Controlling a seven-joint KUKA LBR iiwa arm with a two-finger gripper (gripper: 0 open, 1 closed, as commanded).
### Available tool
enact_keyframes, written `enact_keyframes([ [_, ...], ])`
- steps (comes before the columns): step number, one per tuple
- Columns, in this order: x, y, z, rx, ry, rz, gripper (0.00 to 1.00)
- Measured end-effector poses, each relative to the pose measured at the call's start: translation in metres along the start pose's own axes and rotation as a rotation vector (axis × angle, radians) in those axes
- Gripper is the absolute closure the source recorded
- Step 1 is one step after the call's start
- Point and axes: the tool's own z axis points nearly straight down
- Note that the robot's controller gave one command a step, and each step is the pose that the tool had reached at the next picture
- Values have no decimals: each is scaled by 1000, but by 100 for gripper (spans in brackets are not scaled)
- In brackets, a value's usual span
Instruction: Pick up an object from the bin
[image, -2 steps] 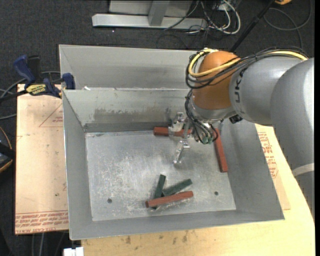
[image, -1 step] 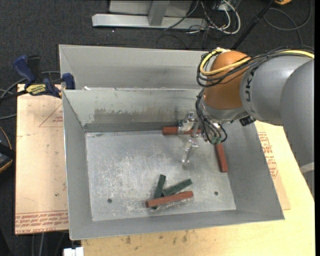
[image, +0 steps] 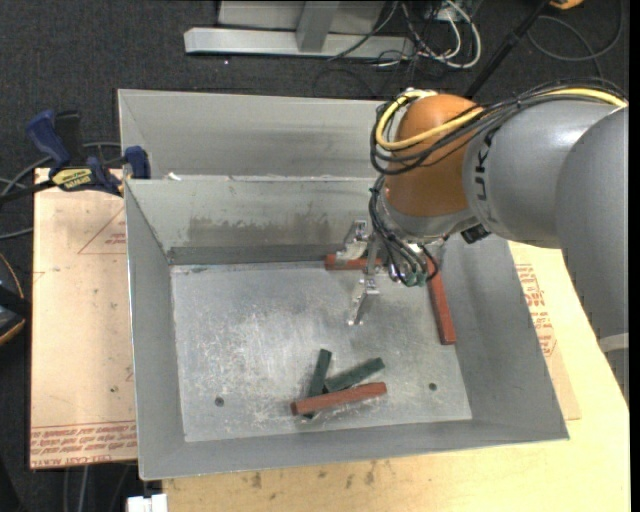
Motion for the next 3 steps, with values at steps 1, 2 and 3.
enact_keyframes([
  [1,57,-10,-10,-1,-1,-219,0],
  [2,79,-5,-12,-1,2,-128,0],
  [3,135,-17,41,-2,-13,-182,100],
])
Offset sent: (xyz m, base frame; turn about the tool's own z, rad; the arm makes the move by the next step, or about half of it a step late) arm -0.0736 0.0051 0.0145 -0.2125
